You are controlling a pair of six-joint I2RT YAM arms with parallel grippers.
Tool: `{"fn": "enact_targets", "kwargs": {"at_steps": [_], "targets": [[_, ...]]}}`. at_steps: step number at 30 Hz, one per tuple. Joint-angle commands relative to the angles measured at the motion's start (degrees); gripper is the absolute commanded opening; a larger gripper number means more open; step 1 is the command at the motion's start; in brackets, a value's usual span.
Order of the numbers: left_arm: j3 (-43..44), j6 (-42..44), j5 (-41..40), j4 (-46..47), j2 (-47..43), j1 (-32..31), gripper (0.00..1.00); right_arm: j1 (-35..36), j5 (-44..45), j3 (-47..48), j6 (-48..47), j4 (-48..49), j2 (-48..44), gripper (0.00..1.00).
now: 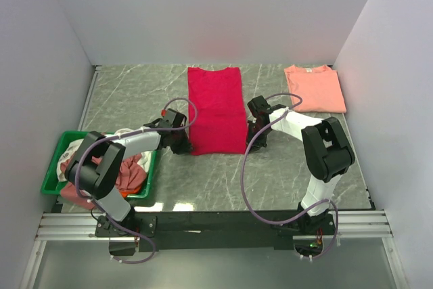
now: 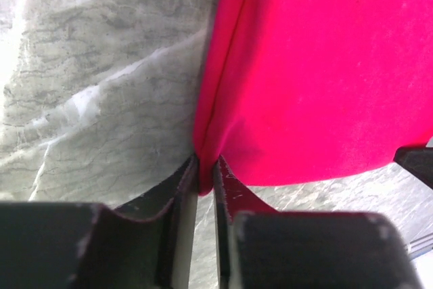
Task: Fold and stack the t-shirts
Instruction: Fold the tshirt
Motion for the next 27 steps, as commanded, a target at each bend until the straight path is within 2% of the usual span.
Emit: {"fn": "enact_targets", "kwargs": {"at_steps": [1, 5, 11, 16, 27], "targets": [[-1.16, 0.2, -3.0, -4.17, 2.62, -0.84, 0.17, 0.67, 1.43, 0.15, 0.2, -1.12, 0.38, 0.0], [-1.87, 0.37, -2.12, -3.29, 2.27, -1.02, 0.01, 0.58, 1.43, 0.5, 0.02, -1.56, -0.23, 0.0], [-1.52, 2.22, -2.81, -4.25, -1.86, -1.02, 0.01, 0.67, 2.22, 1.55, -0.42, -3.49, -2.95, 0.0], [-1.69, 3.71, -4.93, -8.55, -7.57, -1.02, 0.01, 0.67, 3.45, 1.82, -0.42, -5.51, -6.11, 0.0], [-5.65, 3.1, 0.26, -9.17, -15.92, -2.33, 0.01, 2.07, 4.42, -2.48, 1.69, -7.36, -13.94, 0.0]]}}
